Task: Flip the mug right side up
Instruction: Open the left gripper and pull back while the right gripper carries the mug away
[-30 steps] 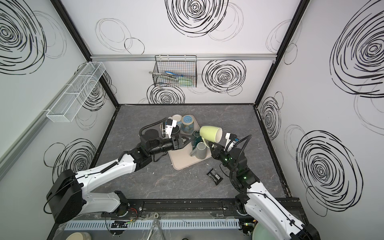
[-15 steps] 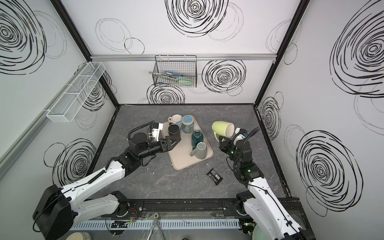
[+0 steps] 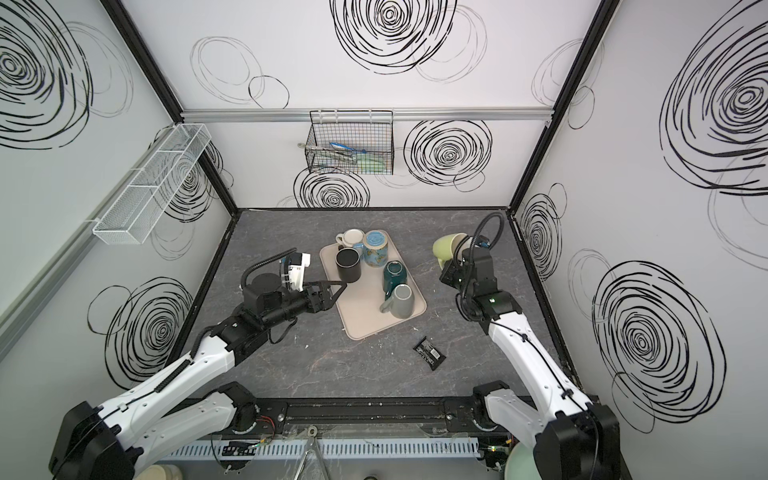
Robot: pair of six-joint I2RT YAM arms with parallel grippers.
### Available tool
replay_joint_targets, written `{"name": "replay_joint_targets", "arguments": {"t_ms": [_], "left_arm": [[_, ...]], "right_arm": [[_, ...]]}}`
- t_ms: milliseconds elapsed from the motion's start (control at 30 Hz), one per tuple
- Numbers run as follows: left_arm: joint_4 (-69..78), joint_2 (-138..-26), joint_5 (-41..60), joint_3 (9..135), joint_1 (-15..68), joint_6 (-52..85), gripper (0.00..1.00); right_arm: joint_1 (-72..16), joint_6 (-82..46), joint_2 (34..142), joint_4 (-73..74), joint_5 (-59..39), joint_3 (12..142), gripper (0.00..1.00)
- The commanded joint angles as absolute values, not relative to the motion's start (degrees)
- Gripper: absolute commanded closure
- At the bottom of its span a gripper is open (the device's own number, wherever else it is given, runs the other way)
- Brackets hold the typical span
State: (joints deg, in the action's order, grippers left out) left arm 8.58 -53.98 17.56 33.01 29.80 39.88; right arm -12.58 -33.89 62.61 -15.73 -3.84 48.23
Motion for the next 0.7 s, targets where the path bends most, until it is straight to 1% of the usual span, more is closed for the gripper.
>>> {"name": "replay_joint_targets", "arguments": {"t_ms": [0,67,133,367,667], "left_arm": [[8.66,-51.79,15.46,31.42,29.27,37.27,0.04],[8.54,-50.94,16.3,30.78,29.31,37.35,0.04],[8.05,-50.19,17.1,30.37,29.44,37.32,0.04],[3.62,-46.0,17.76,29.81,29.88,35.91,0.04],[-1.46,-40.87,16.8,28.49,29.73,34.2,0.04]], "right_arm": [[-11.91,-26.54,67.57,-19.57,-0.89,55.77,1.0],[-11.82,-26.2,70.53,-22.22,1.02,58.96,1.0],[-11.77,-24.85,71.81,-21.41,0.7,59.76,1.0],[-11.66,-23.24,76.13,-22.37,8.06,64.14,1.0],[-11.12,-21.29,85.49,-24.17,10.79,70.27,1.0]]}}
